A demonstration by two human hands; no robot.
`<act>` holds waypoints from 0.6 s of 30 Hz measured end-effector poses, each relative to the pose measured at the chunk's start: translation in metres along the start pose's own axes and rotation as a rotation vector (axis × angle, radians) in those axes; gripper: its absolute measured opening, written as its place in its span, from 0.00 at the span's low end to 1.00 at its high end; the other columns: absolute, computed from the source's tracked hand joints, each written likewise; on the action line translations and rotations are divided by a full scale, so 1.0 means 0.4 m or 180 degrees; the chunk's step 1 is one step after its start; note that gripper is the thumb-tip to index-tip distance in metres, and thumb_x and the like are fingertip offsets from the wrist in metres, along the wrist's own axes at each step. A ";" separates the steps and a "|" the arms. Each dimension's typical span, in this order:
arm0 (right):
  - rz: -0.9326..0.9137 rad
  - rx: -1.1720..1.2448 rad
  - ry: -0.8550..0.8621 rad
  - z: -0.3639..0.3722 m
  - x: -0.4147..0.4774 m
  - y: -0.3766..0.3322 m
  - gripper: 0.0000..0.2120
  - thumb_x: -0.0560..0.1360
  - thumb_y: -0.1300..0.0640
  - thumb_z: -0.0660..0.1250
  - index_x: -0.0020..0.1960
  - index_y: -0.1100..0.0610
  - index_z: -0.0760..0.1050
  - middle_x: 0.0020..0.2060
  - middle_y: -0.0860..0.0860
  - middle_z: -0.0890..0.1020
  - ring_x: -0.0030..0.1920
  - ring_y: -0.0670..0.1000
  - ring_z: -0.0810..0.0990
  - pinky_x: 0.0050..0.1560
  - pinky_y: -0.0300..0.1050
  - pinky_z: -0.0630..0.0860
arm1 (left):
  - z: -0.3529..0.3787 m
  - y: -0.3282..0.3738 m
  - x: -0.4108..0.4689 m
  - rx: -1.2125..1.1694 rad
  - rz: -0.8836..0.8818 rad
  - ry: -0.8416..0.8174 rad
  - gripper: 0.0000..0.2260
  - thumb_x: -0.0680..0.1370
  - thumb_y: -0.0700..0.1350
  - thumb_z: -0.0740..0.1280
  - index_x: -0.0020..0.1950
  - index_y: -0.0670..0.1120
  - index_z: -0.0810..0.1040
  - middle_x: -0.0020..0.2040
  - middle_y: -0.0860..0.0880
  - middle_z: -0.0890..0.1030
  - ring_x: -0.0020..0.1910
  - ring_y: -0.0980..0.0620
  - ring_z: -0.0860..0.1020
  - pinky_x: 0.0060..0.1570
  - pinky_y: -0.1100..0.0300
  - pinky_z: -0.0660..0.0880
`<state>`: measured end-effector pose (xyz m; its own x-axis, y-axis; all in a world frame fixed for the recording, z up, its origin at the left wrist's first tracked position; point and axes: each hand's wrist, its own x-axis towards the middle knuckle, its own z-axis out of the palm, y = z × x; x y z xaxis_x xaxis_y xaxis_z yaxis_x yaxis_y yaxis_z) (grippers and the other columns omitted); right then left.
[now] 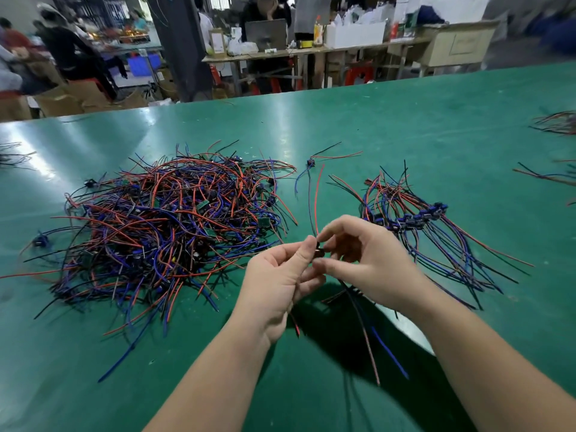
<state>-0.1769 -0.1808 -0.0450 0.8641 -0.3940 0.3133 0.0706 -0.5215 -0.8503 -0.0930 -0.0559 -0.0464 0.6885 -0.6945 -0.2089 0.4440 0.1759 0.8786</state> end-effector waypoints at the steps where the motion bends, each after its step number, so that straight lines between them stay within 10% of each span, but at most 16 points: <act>1: -0.0030 -0.0035 0.0150 0.004 0.002 0.001 0.11 0.67 0.59 0.77 0.44 0.50 0.77 0.36 0.49 0.81 0.34 0.49 0.79 0.39 0.47 0.77 | 0.000 0.000 -0.001 0.0050 -0.0011 -0.0067 0.14 0.66 0.50 0.71 0.45 0.41 0.80 0.42 0.44 0.85 0.36 0.52 0.83 0.34 0.63 0.79; 12: 0.0069 0.0153 0.1337 -0.090 0.016 0.000 0.08 0.69 0.67 0.72 0.42 0.54 0.79 0.34 0.48 0.83 0.33 0.43 0.79 0.38 0.33 0.76 | 0.005 0.020 -0.009 0.0484 0.0216 -0.0166 0.13 0.72 0.53 0.67 0.47 0.45 0.81 0.46 0.46 0.85 0.44 0.49 0.84 0.35 0.61 0.79; 18: 0.0595 -0.1586 0.1775 -0.178 0.012 0.040 0.10 0.66 0.64 0.70 0.44 0.52 0.79 0.35 0.49 0.81 0.36 0.49 0.79 0.42 0.40 0.74 | -0.071 0.033 0.014 0.3548 0.2056 0.1167 0.06 0.76 0.44 0.67 0.51 0.50 0.82 0.46 0.55 0.81 0.46 0.58 0.77 0.49 0.66 0.70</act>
<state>-0.2071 -0.2451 -0.0270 0.4512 -0.7634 0.4623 -0.3990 -0.6359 -0.6606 -0.0669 -0.0377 -0.0482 0.7871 -0.4465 0.4256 -0.5977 -0.3816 0.7050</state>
